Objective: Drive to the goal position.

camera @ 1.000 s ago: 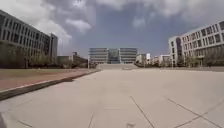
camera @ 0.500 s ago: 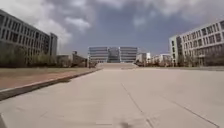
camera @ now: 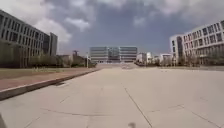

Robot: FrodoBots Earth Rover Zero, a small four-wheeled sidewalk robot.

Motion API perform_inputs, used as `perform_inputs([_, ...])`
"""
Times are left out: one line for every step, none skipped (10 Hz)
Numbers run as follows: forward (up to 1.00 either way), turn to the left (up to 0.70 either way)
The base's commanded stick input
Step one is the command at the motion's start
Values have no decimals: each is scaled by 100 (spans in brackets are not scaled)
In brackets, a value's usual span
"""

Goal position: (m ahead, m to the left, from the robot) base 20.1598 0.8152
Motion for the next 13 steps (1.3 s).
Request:
perform_inputs([100, 0])
perform_inputs([100, 0])
perform_inputs([100, 0])
perform_inputs([100, 0])
perform_inputs([100, 0])
perform_inputs([100, 0])
perform_inputs([100, 0])
perform_inputs([100, 0])
perform_inputs([100, 0])
perform_inputs([100, 0])
perform_inputs([100, 0])
perform_inputs([100, 0])
perform_inputs([100, 0])
